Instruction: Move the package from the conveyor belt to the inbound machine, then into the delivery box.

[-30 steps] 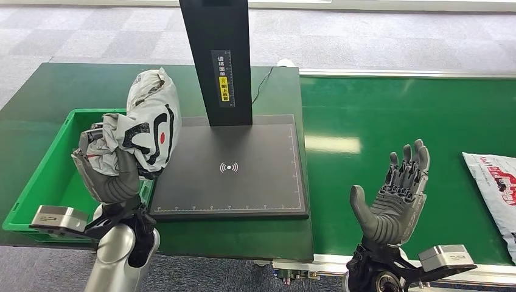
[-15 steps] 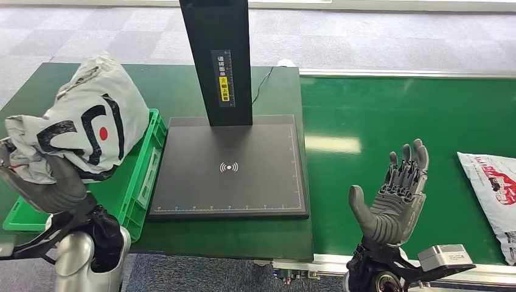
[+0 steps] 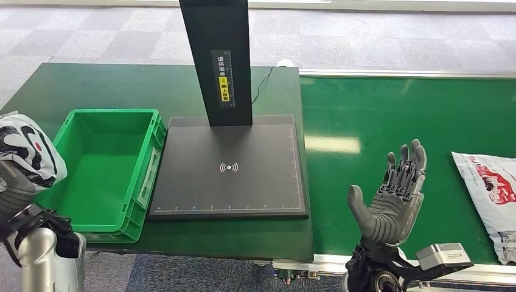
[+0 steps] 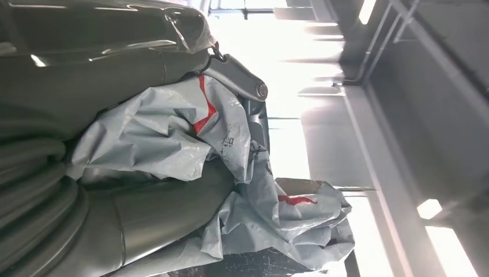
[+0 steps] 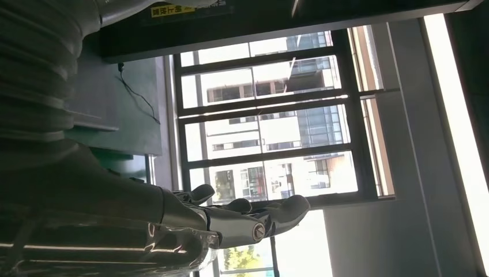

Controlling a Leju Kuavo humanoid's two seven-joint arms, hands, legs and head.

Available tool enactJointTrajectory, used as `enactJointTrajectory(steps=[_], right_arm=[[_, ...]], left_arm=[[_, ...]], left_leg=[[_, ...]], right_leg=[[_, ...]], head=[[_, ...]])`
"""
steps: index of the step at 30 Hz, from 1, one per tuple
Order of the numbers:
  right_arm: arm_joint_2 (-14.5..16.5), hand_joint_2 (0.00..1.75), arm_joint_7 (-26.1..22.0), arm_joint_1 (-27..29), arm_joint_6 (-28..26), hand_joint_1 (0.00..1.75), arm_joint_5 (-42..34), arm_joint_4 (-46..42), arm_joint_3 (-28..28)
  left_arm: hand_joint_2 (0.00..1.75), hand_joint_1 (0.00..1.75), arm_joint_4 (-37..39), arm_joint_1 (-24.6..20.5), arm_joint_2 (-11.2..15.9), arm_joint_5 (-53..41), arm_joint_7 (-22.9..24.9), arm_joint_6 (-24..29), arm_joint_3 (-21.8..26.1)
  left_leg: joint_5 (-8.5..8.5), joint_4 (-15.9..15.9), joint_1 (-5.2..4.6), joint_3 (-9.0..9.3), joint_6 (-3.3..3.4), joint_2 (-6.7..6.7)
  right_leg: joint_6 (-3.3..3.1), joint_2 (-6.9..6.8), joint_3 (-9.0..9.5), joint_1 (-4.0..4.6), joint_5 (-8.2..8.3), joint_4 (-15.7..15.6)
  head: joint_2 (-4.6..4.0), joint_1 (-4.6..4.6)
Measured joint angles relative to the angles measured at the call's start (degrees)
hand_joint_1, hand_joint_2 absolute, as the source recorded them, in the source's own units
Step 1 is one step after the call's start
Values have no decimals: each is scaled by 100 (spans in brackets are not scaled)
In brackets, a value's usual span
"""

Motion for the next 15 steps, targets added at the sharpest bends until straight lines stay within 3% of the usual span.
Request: enactJointTrajectory(steps=[5, 11, 12, 15], right_arm=[[0, 175, 0, 0, 49, 0, -2, 38, -4], [0, 175, 0, 1, 75, 0, -8, 50, -25], [0, 175, 0, 1, 81, 0, -9, 50, -27], [0, 175, 0, 1, 109, 0, -3, 50, -33]], left_arm=[[175, 172, 449, 123, 64, -193, 0, 122, 11], [175, 171, 828, 299, 31, -389, -2, -94, -279], [175, 165, 873, 318, 16, -415, -2, -138, -349], [175, 44, 957, 349, -30, -479, -2, -225, -530]], left_leg=[[-1, 1, -3, -1, 0, -1], [-1, 1, -3, 0, 0, -1], [-1, 1, -2, 0, 0, -1], [0, 1, -2, 1, 0, -1]], right_leg=[[0, 0, 0, -4, 0, -1], [0, -1, -1, -3, 0, -2], [0, -1, 0, -3, 0, -2], [0, -1, 1, -2, 0, -2]], head=[[0, 1], [0, -2], [0, -2], [0, -1]])
